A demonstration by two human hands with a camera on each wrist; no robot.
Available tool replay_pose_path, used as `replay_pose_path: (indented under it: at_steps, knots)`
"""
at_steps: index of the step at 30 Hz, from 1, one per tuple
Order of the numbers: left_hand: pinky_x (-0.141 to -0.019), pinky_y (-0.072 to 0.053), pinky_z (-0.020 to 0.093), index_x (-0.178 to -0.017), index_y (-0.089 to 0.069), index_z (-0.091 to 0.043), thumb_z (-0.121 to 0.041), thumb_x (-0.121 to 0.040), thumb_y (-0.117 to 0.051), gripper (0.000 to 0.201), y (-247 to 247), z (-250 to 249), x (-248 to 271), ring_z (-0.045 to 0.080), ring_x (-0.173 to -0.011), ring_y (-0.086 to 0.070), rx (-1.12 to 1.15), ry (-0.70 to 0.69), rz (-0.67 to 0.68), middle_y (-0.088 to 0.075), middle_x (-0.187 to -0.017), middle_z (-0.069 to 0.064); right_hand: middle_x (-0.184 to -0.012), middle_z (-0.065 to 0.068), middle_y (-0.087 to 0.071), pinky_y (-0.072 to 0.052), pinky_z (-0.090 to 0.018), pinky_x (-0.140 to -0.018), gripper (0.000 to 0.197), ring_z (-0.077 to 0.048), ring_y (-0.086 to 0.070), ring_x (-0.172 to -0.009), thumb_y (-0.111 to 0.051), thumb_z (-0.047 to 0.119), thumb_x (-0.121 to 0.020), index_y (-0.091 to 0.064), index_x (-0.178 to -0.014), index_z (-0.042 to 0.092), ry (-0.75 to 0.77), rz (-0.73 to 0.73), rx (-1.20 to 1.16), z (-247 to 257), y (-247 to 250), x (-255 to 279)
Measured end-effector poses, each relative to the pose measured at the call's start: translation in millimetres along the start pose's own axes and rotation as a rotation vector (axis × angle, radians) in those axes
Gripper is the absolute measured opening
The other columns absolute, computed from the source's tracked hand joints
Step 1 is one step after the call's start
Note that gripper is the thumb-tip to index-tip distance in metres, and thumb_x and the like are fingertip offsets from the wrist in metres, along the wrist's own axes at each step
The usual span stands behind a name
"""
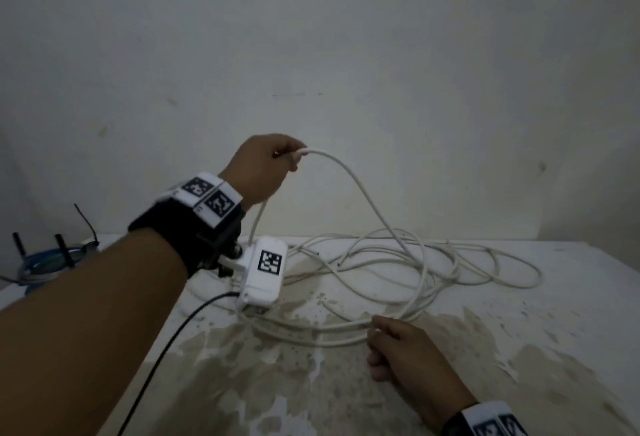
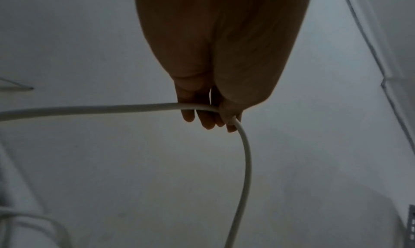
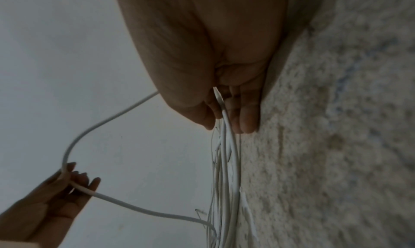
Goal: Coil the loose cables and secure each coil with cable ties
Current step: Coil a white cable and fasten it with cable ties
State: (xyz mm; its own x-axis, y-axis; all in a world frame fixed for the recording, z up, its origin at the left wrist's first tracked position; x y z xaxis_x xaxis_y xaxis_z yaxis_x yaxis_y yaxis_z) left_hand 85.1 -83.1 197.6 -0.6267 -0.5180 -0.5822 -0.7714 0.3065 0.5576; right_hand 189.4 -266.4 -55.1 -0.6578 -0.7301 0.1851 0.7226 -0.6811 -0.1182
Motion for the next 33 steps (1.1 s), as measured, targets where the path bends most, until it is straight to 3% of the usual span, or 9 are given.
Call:
replay_pose_path:
  at_steps: [2,14,17,19,22,24,26,29,33]
  knots:
    - [-0.084,-0.052,0.041,-0.092,-0.067,-0.016,-0.010,-0.092,-0.058,0.011,13.3,-13.1,-4.3,0.028,-0.084,-0.063,0.128,0.037,-0.032,-0.066,-0.081,0.009,-0.071,-0.010,-0.058,-0.043,-0.028,-0.054,0.043,-0.019,-0.053,-0.062,-0.056,0.008,-0.093,-0.047,-0.135,0.005,-0.003,0.010,-0.007,1.4,-0.1,1.9]
    - [-0.088,-0.055,0.037,-0.094,-0.065,-0.010,-0.007,-0.094,-0.056,0.010,106.1,-47.9,10.7,0.012,-0.075,-0.057,0.495,0.082,-0.260,-0.058,-0.080,0.003,-0.075,-0.014,-0.054,-0.038,-0.030,-0.051,0.055,-0.022,-0.049,-0.065,-0.056,0.010,-0.093,-0.034,-0.143,0.005,-0.074,-0.112,0.093,13.9,7.0,14.3]
    - [-0.089,-0.055,0.038,-0.097,-0.066,-0.008,-0.007,-0.093,-0.058,0.010,113.7,-41.5,19.2,0.013,-0.076,-0.059,0.462,0.089,-0.257,-0.060,-0.080,0.003,-0.106,-0.011,-0.062,-0.045,-0.030,-0.077,0.055,-0.025,-0.057,-0.091,-0.063,0.030,-0.088,-0.046,-0.137,0.013,0.092,-0.280,0.604,50.6,21.5,26.9]
    - [-0.089,-0.054,0.038,-0.099,-0.066,-0.008,-0.006,-0.092,-0.058,0.011,112.3,-36.8,27.5,0.013,-0.076,-0.060,0.451,0.099,-0.251,-0.061,-0.080,0.003,-0.095,-0.010,-0.066,-0.041,-0.026,-0.069,0.051,-0.021,-0.056,-0.079,-0.065,0.028,-0.087,-0.047,-0.132,0.012,0.326,-0.440,0.752,95.3,22.1,43.3]
    - [-0.089,-0.055,0.037,-0.099,-0.067,-0.008,-0.006,-0.092,-0.058,0.011,109.0,-32.4,38.5,0.014,-0.077,-0.060,0.489,0.106,-0.233,-0.062,-0.081,0.004,-0.077,-0.005,-0.065,-0.042,-0.025,-0.063,0.061,-0.017,-0.059,-0.074,-0.069,0.031,-0.083,-0.044,-0.137,0.017,0.441,-0.319,0.854,135.4,-0.4,39.2]
    - [-0.088,-0.055,0.035,-0.096,-0.067,-0.009,-0.006,-0.093,-0.057,0.011,108.6,-32.6,45.0,0.014,-0.078,-0.060,0.531,0.102,-0.223,-0.061,-0.081,0.004,-0.095,-0.008,-0.067,-0.042,-0.024,-0.073,0.037,-0.022,-0.062,-0.094,-0.063,0.033,-0.088,-0.061,-0.119,0.014,0.382,-0.239,1.131,136.9,-13.9,21.6]
    - [-0.086,-0.056,0.033,-0.094,-0.066,-0.011,-0.006,-0.094,-0.055,0.012,109.6,-32.9,50.9,0.014,-0.078,-0.060,0.546,0.089,-0.229,-0.061,-0.082,0.004,-0.077,-0.006,-0.060,-0.038,-0.025,-0.067,0.025,-0.024,-0.061,-0.087,-0.054,0.031,-0.094,-0.063,-0.081,0.011,0.395,-0.215,1.294,138.9,-21.8,14.4]
    - [-0.080,-0.057,0.030,-0.092,-0.059,-0.016,-0.010,-0.099,-0.047,0.015,111.9,-26.4,60.6,0.015,-0.071,-0.060,0.554,0.102,-0.261,-0.058,-0.079,0.005,-0.067,-0.004,-0.053,-0.028,-0.027,-0.060,0.038,-0.020,-0.052,-0.072,-0.050,0.029,-0.097,-0.050,-0.062,0.013,0.598,-0.322,1.145,168.7,-22.7,21.9]
    - [-0.069,-0.057,0.032,-0.090,-0.048,-0.019,-0.016,-0.103,-0.034,0.020,105.0,-5.3,64.6,0.011,-0.055,-0.049,0.748,0.249,-0.299,-0.048,-0.068,0.001,-0.067,-0.004,-0.063,-0.045,-0.032,-0.070,0.030,-0.022,-0.060,-0.068,-0.046,0.029,-0.098,-0.059,-0.080,0.010,0.730,-0.276,0.629,208.6,-36.7,36.9]
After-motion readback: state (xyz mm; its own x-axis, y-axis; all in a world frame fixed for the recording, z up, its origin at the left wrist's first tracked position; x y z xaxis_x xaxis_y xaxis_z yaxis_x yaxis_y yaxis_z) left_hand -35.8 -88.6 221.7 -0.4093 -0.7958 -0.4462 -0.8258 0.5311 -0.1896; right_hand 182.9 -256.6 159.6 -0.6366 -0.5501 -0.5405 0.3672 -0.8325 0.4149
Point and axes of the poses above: each hand's wrist, its own x-axis away from the middle knuckle, its own y-axis out of the back of the hand, z = x × y, the point moved 5 cm from there along -x, towards the middle knuckle
